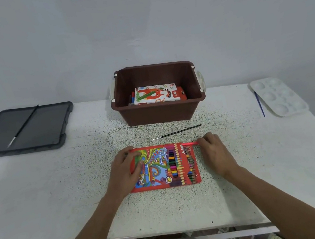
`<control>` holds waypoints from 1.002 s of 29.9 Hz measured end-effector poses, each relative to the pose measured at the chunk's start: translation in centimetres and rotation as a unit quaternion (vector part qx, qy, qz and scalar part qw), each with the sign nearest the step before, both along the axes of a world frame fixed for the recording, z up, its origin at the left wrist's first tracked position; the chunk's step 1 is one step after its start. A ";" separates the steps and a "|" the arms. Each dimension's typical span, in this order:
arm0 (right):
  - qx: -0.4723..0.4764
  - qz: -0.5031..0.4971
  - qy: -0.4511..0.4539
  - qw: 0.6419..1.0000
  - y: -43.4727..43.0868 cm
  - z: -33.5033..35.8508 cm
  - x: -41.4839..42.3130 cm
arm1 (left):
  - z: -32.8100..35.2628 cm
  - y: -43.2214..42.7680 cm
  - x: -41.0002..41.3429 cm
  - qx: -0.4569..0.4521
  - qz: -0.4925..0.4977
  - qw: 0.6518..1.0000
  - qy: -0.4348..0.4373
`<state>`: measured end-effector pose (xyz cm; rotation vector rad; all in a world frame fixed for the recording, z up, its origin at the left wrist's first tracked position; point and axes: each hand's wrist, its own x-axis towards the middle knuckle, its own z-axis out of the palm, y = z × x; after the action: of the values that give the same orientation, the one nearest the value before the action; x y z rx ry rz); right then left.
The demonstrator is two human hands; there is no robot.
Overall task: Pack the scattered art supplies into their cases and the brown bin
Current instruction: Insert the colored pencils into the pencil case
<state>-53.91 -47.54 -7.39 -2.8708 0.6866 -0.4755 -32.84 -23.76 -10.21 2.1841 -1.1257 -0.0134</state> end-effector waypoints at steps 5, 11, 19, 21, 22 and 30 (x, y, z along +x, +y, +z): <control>0.049 0.043 -0.015 0.998 1.8 -0.4 0.3 | 0.0 0.0 -0.1 0.003 -0.002 1.000 0.010; 0.053 0.068 -0.007 0.996 4.1 0.1 0.9 | -0.1 0.0 -0.1 0.008 -0.004 1.000 0.008; 0.114 0.072 -0.001 0.991 4.0 -0.4 0.1 | 0.2 0.0 -0.1 0.005 -0.004 1.000 0.005; 0.137 0.036 0.010 0.990 4.3 -0.2 0.0 | 0.5 -0.1 -0.4 0.003 -0.003 1.000 -0.001; 0.145 0.014 0.017 0.989 4.5 0.0 0.0 | 0.6 0.0 -0.6 0.005 -0.005 1.000 -0.010; 0.073 -0.021 0.167 0.983 4.4 -2.0 0.3 | 0.8 -0.2 -1.9 0.161 -0.051 0.985 -0.011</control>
<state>-53.59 -43.14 -9.38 -2.8246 0.7937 0.0555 -34.77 -23.99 -9.42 2.4088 -1.3239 -0.2318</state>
